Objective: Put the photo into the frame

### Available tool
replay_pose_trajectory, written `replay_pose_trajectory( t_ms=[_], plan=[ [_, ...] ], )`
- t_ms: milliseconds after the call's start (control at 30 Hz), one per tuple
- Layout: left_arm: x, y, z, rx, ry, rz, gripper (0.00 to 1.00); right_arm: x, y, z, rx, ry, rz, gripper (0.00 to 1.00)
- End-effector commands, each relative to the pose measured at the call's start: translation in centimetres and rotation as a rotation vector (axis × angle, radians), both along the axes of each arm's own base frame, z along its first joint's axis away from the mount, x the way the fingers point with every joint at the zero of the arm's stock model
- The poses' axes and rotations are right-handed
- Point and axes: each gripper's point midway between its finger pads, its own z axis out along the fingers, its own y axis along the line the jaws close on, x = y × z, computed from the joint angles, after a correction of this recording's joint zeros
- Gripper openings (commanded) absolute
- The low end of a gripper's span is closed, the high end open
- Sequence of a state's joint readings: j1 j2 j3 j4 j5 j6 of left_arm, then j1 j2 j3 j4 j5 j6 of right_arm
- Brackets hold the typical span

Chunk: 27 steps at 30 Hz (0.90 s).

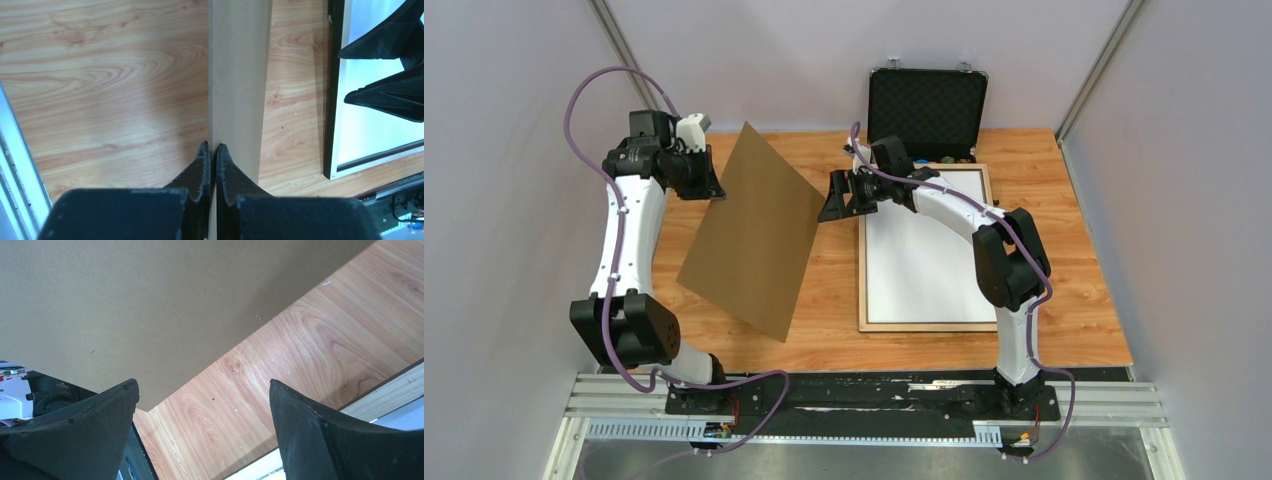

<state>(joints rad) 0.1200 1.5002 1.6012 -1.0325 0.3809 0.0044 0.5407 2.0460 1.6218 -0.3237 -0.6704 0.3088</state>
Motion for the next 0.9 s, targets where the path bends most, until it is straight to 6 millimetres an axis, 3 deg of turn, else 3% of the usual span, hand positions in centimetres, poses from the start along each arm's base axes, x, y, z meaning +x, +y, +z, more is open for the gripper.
replay_pose_trajectory(
  t_ms=[0,367,867],
  plan=[
    [1.2,3.1,1.5,0.158,-0.06,0.056,0.0,0.4,0.1,2.6,0.037,-0.073,0.0,1.0],
    [0.3,2.2,2.7,0.156,-0.053,0.03,0.0,0.6,0.4,2.4,0.047,-0.038,-0.01,1.0],
    [-0.1,-2.4,4.0,0.046,-0.074,-0.007,0.0,0.6,1.1,3.6,0.091,-0.022,0.018,1.0]
  ],
)
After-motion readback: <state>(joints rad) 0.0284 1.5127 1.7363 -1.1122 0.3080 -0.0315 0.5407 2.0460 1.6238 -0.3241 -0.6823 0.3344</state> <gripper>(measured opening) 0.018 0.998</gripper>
